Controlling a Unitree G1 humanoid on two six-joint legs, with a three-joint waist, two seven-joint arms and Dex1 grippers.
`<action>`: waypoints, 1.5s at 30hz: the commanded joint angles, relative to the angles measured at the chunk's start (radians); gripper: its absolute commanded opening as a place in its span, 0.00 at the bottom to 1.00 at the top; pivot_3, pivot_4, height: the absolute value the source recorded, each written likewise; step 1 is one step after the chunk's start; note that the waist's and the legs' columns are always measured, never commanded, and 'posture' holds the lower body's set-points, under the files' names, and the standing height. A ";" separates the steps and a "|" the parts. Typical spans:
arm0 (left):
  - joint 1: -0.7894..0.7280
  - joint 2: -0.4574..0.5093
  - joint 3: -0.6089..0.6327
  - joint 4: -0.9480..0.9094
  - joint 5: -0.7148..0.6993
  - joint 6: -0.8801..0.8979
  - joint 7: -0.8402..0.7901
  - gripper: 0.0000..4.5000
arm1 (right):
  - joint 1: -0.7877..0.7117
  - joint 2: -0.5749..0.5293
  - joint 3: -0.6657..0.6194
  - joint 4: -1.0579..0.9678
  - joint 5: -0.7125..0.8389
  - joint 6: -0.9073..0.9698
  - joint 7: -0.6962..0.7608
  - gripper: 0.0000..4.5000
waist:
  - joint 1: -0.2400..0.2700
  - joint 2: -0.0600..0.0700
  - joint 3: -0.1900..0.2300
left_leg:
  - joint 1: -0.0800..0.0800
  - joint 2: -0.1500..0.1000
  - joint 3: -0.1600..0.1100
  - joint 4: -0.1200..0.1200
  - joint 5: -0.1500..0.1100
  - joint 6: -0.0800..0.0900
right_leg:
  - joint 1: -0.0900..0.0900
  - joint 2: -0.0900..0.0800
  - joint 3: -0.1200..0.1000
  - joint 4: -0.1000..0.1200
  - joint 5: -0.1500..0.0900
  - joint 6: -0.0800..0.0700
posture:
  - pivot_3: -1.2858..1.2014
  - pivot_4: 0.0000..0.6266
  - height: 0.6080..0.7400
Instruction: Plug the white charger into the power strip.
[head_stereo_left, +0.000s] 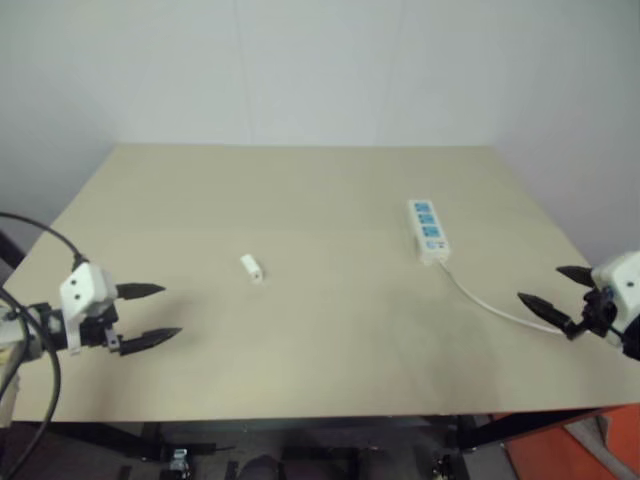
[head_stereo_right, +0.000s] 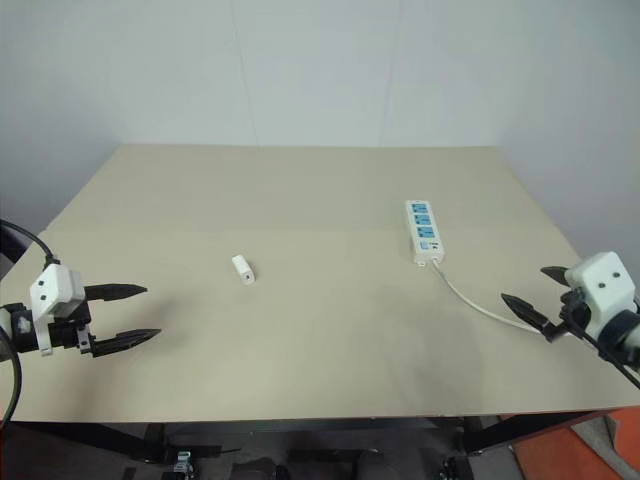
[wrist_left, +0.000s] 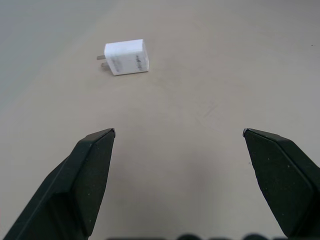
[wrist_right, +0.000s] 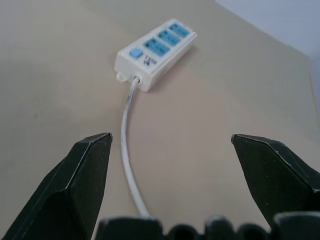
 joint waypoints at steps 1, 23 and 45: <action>-0.048 0.022 -0.023 -0.010 0.010 -0.006 -0.004 1.00 | -0.115 0.053 0.098 0.104 -0.045 0.001 -0.051 1.00 | 0.000 0.000 0.000 | 0.000 0.000 0.000 0.000 0.000 0.000 | 0.000 0.000 0.000 0.000 0.000 0.000 | 0.52 0.24 1.00; -0.129 0.050 -0.115 -0.063 0.062 -0.010 -0.023 1.00 | -0.696 0.255 0.335 0.926 -0.226 -0.104 -0.078 0.48 | -0.011 0.001 0.002 | -0.012 -0.002 0.003 -0.002 0.000 0.000 | -0.014 0.000 0.004 0.002 0.005 -0.003 | 0.52 0.24 1.00; -0.214 0.037 -0.177 0.000 0.074 -0.020 -0.073 1.00 | -0.014 0.126 0.237 -0.115 -0.061 0.155 0.017 0.00 | 0.004 0.001 0.002 | -0.016 -0.002 0.002 0.000 -0.001 0.000 | -0.016 0.000 0.004 0.001 0.005 -0.002 | 0.52 0.24 1.00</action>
